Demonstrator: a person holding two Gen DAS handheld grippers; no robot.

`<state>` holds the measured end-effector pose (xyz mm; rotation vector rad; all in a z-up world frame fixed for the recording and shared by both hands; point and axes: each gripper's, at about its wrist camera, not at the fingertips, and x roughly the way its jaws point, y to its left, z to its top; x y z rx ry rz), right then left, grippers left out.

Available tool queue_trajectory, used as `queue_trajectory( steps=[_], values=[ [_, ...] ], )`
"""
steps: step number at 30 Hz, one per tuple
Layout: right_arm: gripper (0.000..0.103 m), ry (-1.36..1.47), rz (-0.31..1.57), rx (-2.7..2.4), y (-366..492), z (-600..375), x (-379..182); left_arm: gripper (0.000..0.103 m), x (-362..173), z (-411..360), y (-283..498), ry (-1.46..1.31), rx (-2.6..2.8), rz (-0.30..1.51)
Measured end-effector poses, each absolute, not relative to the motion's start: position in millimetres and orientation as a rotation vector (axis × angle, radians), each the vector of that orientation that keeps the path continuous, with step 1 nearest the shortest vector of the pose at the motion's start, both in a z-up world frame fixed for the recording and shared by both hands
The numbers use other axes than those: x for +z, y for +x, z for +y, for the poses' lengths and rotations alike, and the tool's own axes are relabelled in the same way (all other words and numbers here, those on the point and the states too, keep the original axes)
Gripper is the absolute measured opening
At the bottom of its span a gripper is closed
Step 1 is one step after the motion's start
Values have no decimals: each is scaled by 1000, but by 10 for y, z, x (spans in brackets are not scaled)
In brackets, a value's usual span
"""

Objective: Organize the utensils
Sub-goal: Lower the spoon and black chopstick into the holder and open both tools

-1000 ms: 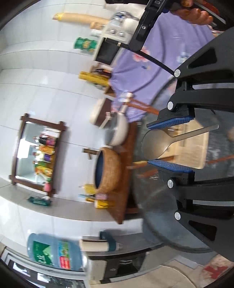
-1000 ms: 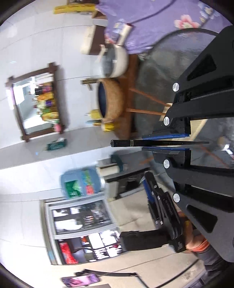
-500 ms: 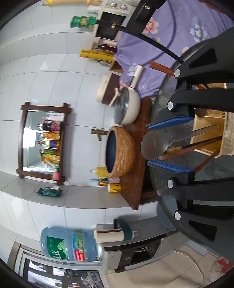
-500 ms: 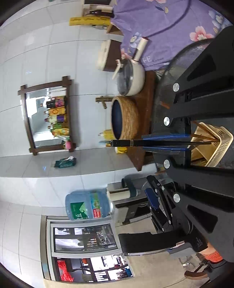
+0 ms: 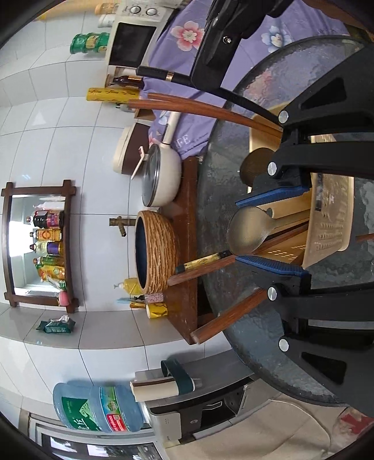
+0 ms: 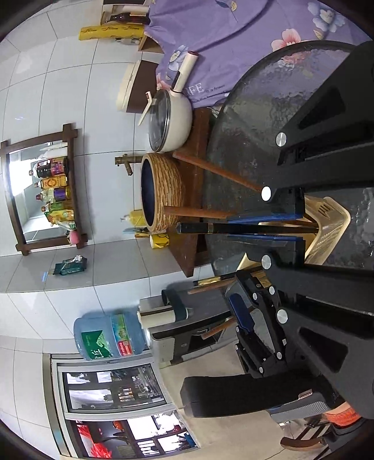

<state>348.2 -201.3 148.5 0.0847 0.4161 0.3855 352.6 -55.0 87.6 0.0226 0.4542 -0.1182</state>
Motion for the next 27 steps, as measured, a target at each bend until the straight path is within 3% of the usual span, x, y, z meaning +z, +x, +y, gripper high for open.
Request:
queue_trajectory(
  steps=[5,9,10,11,13,17,20,27],
  values=[
    [8,87,400,389,3454,-2014,1469,38,791,-524,3465,22,-145,456],
    [9,107,395,381,3468,-2050,1458,57,805,-487,3338,-2,-170,433],
    [15,107,391,376,3457,-2054,1456,60,826,-479,3279,-9,-175,421],
    [31,105,388,370,3436,-2057,1460,65,853,-480,3205,-6,-177,402],
    [53,117,366,367,3372,-2079,1468,71,885,-488,3079,5,-176,370],
    [55,136,327,336,3173,-2156,1502,82,903,-410,2741,3,-158,315],
    [62,149,349,325,3023,-2186,1457,90,866,-265,2525,-48,-134,309],
    [62,66,503,347,2717,-1992,1018,93,577,3,2307,-102,-49,415]
  ],
)
